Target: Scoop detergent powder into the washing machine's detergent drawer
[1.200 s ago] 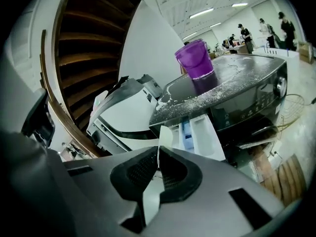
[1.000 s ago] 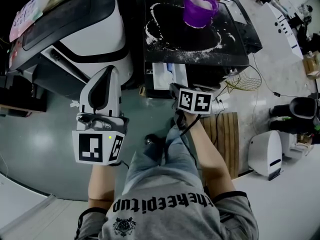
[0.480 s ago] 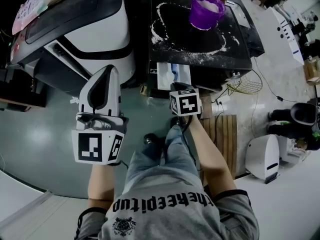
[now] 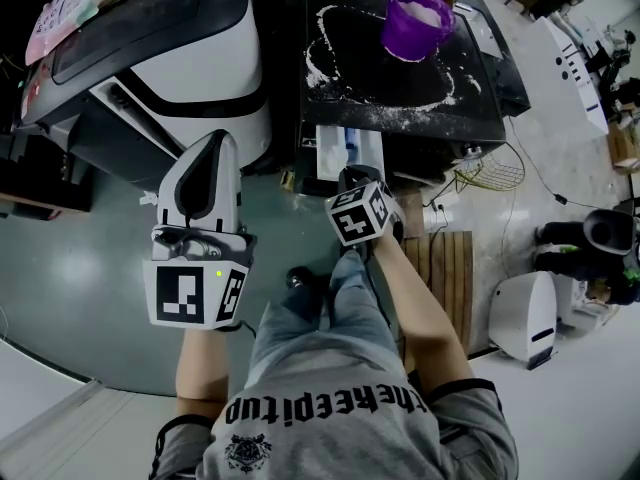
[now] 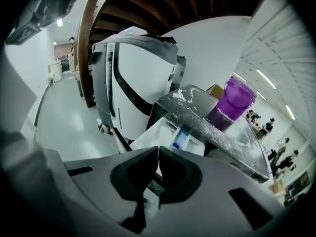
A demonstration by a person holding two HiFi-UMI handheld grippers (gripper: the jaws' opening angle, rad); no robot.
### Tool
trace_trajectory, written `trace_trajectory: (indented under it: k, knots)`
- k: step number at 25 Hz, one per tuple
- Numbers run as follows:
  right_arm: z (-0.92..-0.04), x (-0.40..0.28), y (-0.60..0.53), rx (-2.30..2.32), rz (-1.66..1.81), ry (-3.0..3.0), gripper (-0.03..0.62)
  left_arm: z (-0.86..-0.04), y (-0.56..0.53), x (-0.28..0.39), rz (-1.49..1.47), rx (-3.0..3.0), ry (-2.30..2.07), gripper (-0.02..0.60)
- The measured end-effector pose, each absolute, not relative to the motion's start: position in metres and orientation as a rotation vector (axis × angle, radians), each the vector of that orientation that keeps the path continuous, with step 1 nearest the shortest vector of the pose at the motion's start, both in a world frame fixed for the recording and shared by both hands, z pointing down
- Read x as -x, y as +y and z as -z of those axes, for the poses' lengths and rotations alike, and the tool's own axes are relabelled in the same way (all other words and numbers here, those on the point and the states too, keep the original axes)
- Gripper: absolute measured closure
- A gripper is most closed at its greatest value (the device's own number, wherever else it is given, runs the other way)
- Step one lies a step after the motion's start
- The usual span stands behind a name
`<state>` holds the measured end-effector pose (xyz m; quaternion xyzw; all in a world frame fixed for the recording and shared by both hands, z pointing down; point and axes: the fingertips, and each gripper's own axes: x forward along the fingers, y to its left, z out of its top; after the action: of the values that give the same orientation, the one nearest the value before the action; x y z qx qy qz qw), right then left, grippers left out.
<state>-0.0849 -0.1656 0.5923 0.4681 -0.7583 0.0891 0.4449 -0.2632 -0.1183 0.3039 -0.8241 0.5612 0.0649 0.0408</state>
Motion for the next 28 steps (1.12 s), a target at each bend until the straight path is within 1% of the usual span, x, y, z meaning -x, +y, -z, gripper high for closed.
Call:
trace_trajectory:
  k: [6,19,28]
  knots:
    - [-0.5984,0.0905,-0.1624,-1.039,0.065,-1.773,0.586,-0.3045,-0.1186,0.2649,-0.203,2.522,1.724,0.578]
    - [-0.5992,0.0893,-0.1601,-0.899,0.428,-1.606,0.586,-0.3068,-0.1167,0.2681,-0.211,2.519,1.738,0.578]
    - [-0.6014,0.0907,-0.1597,-0.851,0.47,-1.577,0.586,-0.3072,-0.117,0.2714,-0.221,2.523,1.739,0.578]
